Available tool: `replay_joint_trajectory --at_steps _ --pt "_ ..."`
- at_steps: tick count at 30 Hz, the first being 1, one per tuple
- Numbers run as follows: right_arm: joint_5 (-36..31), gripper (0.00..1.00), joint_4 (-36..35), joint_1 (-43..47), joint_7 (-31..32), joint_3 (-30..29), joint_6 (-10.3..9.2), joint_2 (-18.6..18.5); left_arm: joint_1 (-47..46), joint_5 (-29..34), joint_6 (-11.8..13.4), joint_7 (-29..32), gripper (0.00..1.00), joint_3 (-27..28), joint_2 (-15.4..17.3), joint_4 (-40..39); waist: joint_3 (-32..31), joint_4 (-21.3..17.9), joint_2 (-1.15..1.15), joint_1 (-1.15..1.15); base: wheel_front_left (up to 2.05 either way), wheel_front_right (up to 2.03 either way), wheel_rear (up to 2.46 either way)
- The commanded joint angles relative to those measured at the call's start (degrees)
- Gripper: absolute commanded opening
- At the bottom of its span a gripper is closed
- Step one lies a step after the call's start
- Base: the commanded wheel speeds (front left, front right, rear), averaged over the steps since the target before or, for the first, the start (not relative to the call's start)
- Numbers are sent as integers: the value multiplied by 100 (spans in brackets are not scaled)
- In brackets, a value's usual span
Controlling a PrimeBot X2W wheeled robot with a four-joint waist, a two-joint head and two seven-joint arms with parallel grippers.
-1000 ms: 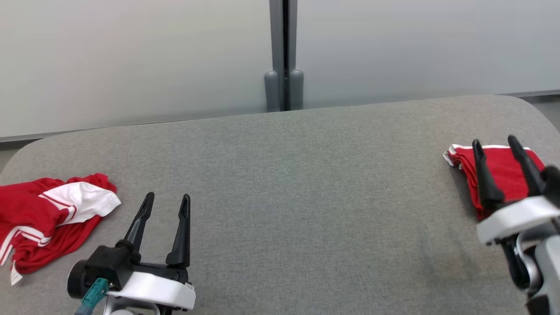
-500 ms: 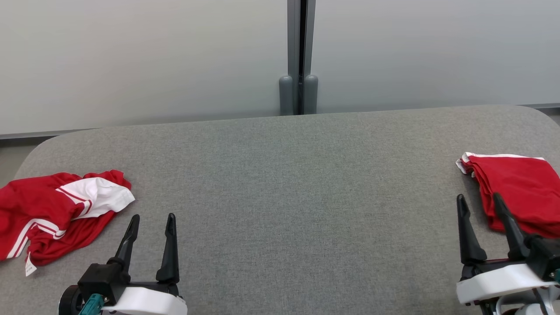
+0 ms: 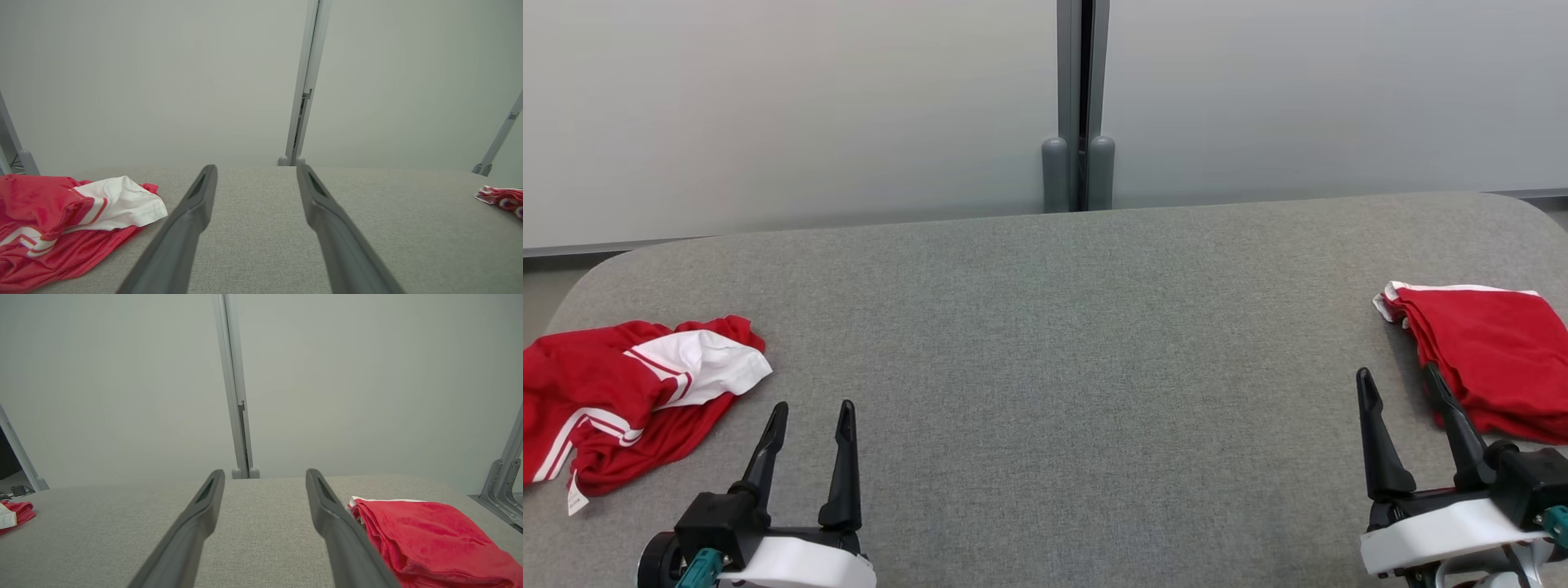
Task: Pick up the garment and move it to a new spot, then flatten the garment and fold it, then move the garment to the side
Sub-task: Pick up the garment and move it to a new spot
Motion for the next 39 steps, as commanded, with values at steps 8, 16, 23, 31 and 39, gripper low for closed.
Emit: replay_joint_trajectory --at_steps 8,16,23,31,39 --pt "58 100 -17 56 -26 86 -1 -80 -93 67 -72 1 100 80 -23 74 15 86 0 0 0 0 0" --pt "145 100 -39 63 -27 253 -1 -83 -100 136 -76 1 100 137 -34 182 -23 633 0 0 0 0 0" --pt "221 100 -22 45 -26 457 -1 -78 -110 176 -53 0 100 188 -10 262 -77 1348 0 0 0 0 0" --pt "250 100 -8 -51 -27 622 -1 -58 -49 146 -7 1 100 285 5 233 -23 2009 0 0 0 0 0" --pt "291 100 -14 -203 -26 726 -1 -77 -206 134 -5 0 100 290 4 225 101 2172 0 0 0 0 0"
